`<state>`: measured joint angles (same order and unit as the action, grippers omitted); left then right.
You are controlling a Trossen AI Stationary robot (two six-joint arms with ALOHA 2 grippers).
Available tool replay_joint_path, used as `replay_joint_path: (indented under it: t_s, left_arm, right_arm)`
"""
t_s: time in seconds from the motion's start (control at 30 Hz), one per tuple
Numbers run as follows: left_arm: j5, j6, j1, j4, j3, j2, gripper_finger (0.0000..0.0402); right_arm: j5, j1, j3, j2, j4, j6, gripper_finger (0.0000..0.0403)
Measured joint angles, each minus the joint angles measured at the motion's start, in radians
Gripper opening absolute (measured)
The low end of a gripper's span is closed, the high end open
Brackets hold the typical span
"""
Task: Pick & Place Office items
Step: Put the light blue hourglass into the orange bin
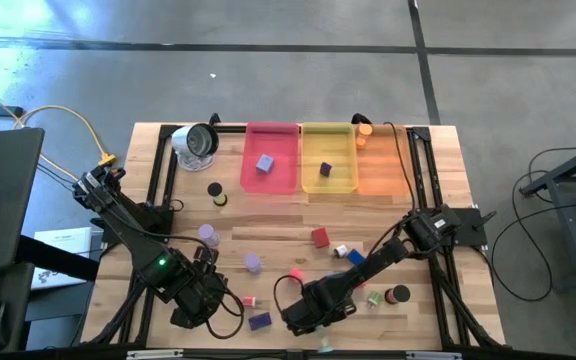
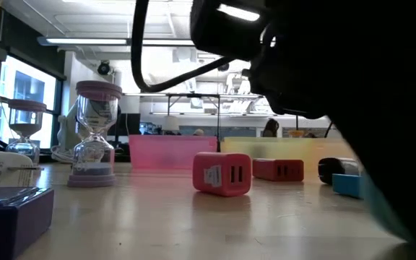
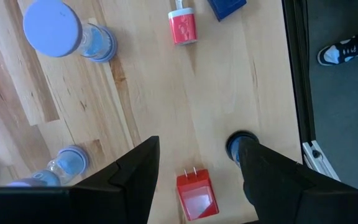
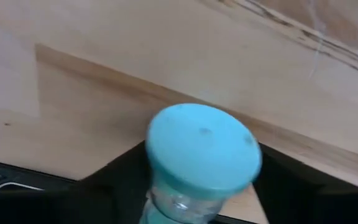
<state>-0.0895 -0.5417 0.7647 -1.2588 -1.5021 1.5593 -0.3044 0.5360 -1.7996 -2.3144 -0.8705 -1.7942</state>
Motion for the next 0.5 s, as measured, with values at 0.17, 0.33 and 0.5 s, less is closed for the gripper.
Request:
replay_joint_path:
  t_s: [0.17,0.33,0.5]
  left_arm:
    - [-0.001,0.0,0.0,-0.002,0.0,0.0,0.0212]
    - [-0.003,0.002,0.0,-0.003,0.0,0.0,0.0212]
    - [-0.014,0.004,0.0,-0.004,0.0,0.0,0.0212]
  right_arm:
    - [0.006,-0.003,0.001,-0.001,0.007,0.029,0.0155]
    - [0.01,-0.003,0.001,-0.001,0.008,0.068,0.0155]
    - [0.063,-0.002,0.002,0.016,-0.01,0.069,0.0155]
